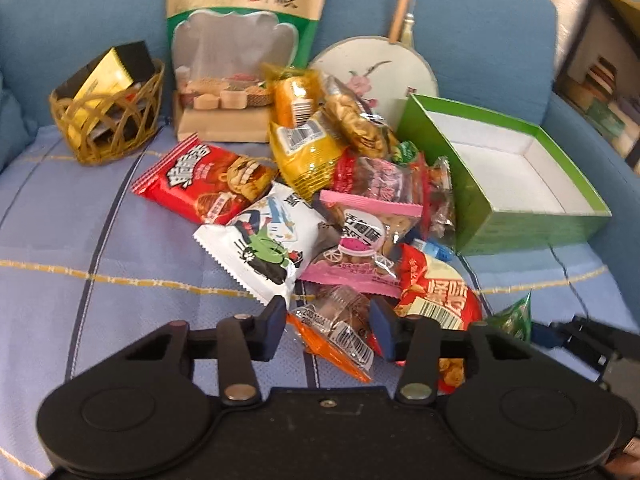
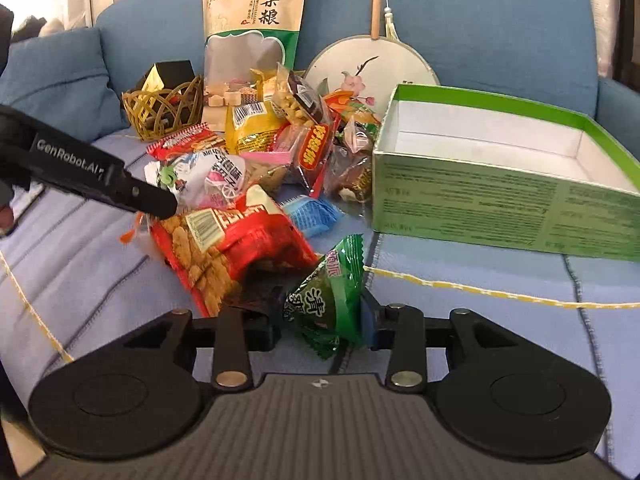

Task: Organize snacks
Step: 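Grasp the red peanut bag with the left gripper while the right gripper grasps the green candy packet, then carry the green candy packet into the white box and open the right gripper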

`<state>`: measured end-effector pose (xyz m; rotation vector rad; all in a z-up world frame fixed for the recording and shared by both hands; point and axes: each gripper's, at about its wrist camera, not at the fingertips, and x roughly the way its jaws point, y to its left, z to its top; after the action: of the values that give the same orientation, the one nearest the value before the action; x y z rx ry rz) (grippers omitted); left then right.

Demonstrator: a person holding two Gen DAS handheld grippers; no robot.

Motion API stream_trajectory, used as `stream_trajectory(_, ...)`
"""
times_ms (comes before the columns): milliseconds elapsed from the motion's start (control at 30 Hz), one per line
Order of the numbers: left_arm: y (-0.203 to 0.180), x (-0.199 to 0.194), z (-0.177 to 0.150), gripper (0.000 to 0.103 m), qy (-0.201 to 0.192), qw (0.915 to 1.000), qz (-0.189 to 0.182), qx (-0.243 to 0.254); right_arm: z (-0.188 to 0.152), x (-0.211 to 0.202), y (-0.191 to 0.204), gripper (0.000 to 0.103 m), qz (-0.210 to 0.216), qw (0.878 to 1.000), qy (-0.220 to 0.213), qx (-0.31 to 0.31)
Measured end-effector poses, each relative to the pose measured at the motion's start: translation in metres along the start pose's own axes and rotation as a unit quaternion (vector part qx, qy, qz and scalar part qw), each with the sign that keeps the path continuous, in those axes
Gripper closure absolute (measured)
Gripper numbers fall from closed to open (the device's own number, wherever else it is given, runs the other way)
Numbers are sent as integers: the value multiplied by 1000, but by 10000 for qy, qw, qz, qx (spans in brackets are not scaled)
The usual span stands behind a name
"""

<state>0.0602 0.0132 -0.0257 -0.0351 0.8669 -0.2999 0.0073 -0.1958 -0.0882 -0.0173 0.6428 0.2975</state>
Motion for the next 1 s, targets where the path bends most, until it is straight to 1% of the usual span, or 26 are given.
stream_trajectory(33, -1, 0, -2, 50, 20, 10000, 15, 93, 0, 1, 1, 32, 11, 10000, -7, -15)
stream_trajectory(67, -2, 2, -3, 47, 84, 9999, -19, 146, 0, 2, 1, 30, 25, 10000, -19, -7)
stream_trajectory(100, -1, 5, -4, 37, 194, 9997, -74, 133, 0, 3, 2, 30, 40, 10000, -35, 14)
stream_trajectory(167, 0, 16, -3, 35, 344, 9993, -87, 108, 1, 4, 4, 30, 53, 10000, -50, 32)
stream_trajectory(200, 0, 22, -2, 31, 344, 9993, -78, 135, 1, 5, 4, 30, 32, 10000, -59, 24)
stream_trajectory(267, 1, 26, 2, 31, 318, 9994, -84, 102, 0, 5, 4, 29, 34, 10000, -90, 18)
stream_trajectory(367, 0, 25, 3, 31, 233, 9996, -107, 89, 0, 6, 2, 24, 9, 9999, -123, 65)
stream_trajectory(400, 0, 25, 2, 23, 204, 9997, -106, 73, 0, 8, 1, 23, 24, 9999, -108, 96)
stream_trajectory(433, 1, 25, -1, 19, 142, 9998, -105, 28, 0, 9, 1, 24, 51, 9999, -94, 118)
stream_trajectory(467, 1, 26, -2, 18, 111, 9999, -123, 1, 0, 11, 0, 26, 94, 9999, -33, 120)
stream_trajectory(500, 0, 27, -3, 23, 101, 9999, -124, 7, 0, 12, 1, 37, 148, 9998, 22, 117)
stream_trajectory(533, -2, 27, -3, 33, 109, 9998, -139, 54, -1, 10, 1, 39, 184, 9997, 11, 127)
stream_trajectory(567, -3, 25, -4, 56, 112, 9996, -227, 118, -1, 8, 2, 39, 176, 9998, -12, 130)
stream_trajectory(633, -2, 19, -6, 61, 92, 9994, -311, 81, -1, 2, 4, 40, 138, 9998, -134, 78)
stream_trajectory(733, 2, 9, -10, 63, 86, 9992, -391, 28, 1, -10, 4, 41, 62, 9995, -304, 28)
stream_trajectory(800, 8, 0, -12, 68, 78, 9992, -376, -55, 4, -17, 1, 41, 78, 9991, -411, 118)
stream_trajectory(833, 10, -5, -11, 69, 65, 9991, -397, -96, 7, -22, -1, 41, 95, 9986, -498, 165)
stream_trajectory(900, 15, -20, -7, 69, -60, 9991, -406, -141, 16, -30, -5, 41, 116, 9973, -690, 216)
stream_trajectory(1000, 9, -42, 6, 69, -353, 9985, -417, 58, 34, -37, -13, 41, 72, 9952, -951, 230)
